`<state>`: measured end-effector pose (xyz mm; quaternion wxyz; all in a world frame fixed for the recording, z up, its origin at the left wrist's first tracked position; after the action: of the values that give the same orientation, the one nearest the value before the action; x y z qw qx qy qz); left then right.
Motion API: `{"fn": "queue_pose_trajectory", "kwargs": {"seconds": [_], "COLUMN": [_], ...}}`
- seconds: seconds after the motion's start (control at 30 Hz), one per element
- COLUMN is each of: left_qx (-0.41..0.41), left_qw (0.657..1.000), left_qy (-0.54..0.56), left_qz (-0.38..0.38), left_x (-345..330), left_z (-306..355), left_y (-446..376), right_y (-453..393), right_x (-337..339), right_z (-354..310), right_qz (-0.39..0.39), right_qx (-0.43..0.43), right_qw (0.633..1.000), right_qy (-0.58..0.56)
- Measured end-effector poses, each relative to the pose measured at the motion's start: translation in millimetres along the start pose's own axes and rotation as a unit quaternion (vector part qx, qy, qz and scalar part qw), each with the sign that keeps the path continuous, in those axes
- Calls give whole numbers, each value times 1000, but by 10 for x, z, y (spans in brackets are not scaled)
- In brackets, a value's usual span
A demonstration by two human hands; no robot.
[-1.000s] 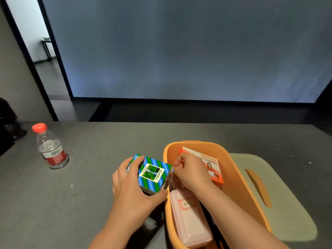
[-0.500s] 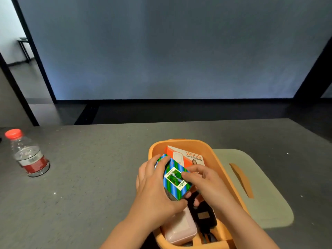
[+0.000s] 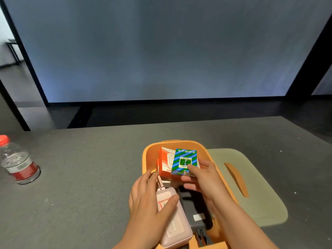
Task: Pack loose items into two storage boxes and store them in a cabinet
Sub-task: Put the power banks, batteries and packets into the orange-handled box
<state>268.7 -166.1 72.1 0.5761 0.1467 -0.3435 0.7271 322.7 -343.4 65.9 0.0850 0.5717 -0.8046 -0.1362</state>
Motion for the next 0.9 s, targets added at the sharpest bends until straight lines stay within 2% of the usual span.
{"fn": "queue_pose_trajectory", "kwargs": {"seconds": [0.17, 0.23, 0.27, 0.33, 0.37, 0.43, 0.5, 0.57, 0.6, 0.7, 0.9], "left_qx": [4, 8, 11, 20, 24, 28, 30, 34, 34, 37, 42], "left_qw": [1000, 1000, 1000, 1000, 1000, 1000, 999, 999, 999, 999, 998], "left_qy": [-5, -7, -6, -6, -7, -5, -7, -16, -21, -25, -33], "left_qz": [4, 1, 2, 2, 1, -3, -8, -14, -16, -21, -32], "left_x": [23, 17, 17, 13, 11, 3, -13, -29, -31, -30, -42], "left_z": [-98, -115, -119, -122, -121, -114, -104, -99, -96, -99, -82], "left_y": [-18, -27, -34, -45, -49, -53, -60, -68, -71, -68, -96], "right_y": [112, 63, 26, -9, 2, 42, 47, 18, -15, -146, -282], "right_x": [-225, -188, -128, -22, -22, -148, -354, -481, -491, -400, -214], "right_z": [146, 143, 78, -131, -238, -379, -397, -324, -285, -156, -124], "right_qz": [-90, -81, -50, 30, 49, 16, -66, -118, -122, -92, -12], "right_qx": [-29, 11, 61, 179, 233, 317, 366, 364, 349, 306, 287], "right_qw": [995, 990, 978, 921, 894, 861, 824, 793, 789, 789, 759], "right_qy": [44, 117, 192, 344, 380, 397, 428, 474, 490, 525, 584]}}
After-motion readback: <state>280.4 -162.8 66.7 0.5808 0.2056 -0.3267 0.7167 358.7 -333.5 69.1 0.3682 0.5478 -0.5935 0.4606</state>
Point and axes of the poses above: each hand's wrist, its own y-axis away from the middle knuckle, its own x-axis out of the back of the hand, z = x × y, the point moved 9 cm from there along -y, towards the middle knuckle, and after that the axes turned 7 degrees about z, right-handed, at the moved point
